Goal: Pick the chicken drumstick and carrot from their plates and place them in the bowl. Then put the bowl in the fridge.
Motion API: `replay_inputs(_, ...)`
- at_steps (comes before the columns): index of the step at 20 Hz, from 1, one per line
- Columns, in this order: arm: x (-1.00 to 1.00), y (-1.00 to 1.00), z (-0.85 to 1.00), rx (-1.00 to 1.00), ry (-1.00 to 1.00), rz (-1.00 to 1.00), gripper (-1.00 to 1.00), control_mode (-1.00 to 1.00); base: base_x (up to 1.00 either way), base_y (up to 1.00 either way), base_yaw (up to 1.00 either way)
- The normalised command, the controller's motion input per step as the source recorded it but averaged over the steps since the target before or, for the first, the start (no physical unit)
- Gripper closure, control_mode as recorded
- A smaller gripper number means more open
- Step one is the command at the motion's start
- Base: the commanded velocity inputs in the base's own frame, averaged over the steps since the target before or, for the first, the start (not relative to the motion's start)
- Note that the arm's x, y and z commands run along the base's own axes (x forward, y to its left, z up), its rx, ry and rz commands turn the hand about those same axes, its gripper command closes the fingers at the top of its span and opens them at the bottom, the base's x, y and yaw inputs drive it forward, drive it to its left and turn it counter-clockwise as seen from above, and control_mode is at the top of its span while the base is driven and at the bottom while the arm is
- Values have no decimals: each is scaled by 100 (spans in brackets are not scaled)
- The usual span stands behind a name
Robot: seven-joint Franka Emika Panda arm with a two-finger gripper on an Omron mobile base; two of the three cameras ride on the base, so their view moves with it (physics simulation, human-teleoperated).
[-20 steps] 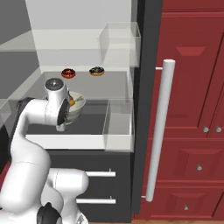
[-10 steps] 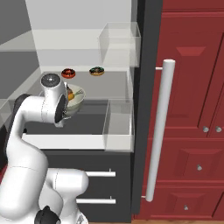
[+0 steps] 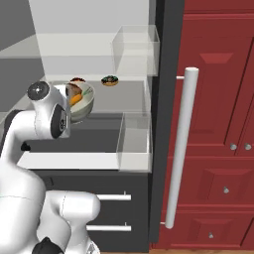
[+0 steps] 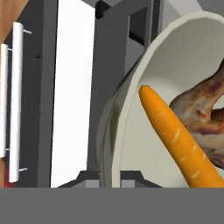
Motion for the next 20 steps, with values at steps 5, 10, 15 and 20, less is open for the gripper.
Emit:
replay_inputs(5,28,9,20,-8,-3,-6,100,-100,0,0,0)
replay_inputs(10,44,2,9,-1,18,2,100,-100,0,0,0)
replay_inputs(15,40,0,-1,0,7,8,100,-100,0,0,0)
replay_inputs(20,34,0,-4,0,-10,3,100,-100,0,0,0)
